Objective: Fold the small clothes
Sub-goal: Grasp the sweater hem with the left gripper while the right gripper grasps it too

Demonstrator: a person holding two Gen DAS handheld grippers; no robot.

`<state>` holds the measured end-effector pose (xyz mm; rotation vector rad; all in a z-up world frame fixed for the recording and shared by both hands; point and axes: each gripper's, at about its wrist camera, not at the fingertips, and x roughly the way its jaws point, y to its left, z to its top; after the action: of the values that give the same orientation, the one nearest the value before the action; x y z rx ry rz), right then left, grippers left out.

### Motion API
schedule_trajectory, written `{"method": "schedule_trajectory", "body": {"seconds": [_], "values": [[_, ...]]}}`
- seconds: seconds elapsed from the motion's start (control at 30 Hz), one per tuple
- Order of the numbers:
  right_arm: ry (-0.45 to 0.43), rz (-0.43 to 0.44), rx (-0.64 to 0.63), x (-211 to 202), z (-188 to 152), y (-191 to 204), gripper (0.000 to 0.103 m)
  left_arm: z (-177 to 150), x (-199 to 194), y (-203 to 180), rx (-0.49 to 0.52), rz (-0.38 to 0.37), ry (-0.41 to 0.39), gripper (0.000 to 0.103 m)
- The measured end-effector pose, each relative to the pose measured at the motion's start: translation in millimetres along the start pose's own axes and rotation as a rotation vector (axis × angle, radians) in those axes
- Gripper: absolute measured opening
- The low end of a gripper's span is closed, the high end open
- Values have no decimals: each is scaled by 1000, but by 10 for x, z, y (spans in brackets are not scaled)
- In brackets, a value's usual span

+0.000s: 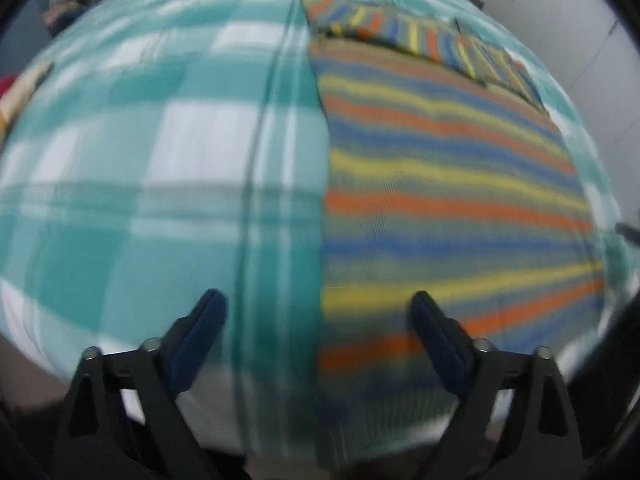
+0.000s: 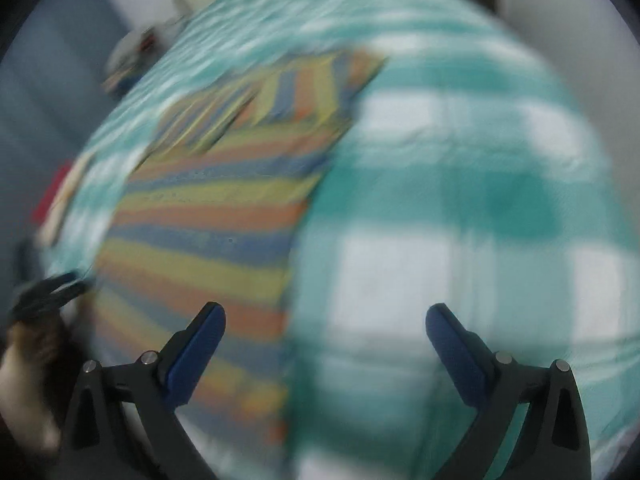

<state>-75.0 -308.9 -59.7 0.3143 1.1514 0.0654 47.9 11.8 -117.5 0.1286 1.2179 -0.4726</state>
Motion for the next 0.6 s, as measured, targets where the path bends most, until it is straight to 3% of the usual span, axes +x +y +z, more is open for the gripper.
{"method": "schedule_trajectory", "body": {"seconds": [0.13,0.23,0.27,0.3,0.33,0.37,0.47,0.6], "values": [[122,28,-64,182,-415,122,85,-21,-83,191,49,-13,7,71],[158,23,-46,333,-558,94,74,38,-71,477,67,-24,47,47],[158,23,-50,358,-584,96,65,65,-72,544,70,-30,58,32],[171,36,-80,377,-611,130,57,89,-71,608,74,-39,73,10],[196,58,-98,393,-614,151,20,119,-76,742,76,-59,101,5],[211,76,-97,385,-609,156,4,166,-97,860,71,-69,108,4],[191,130,-80,220,-530,102,4,461,-174,1284,20,-153,119,3],[44,258,57,-79,-95,-184,4,1101,-220,1805,-91,-288,87,3]]}}
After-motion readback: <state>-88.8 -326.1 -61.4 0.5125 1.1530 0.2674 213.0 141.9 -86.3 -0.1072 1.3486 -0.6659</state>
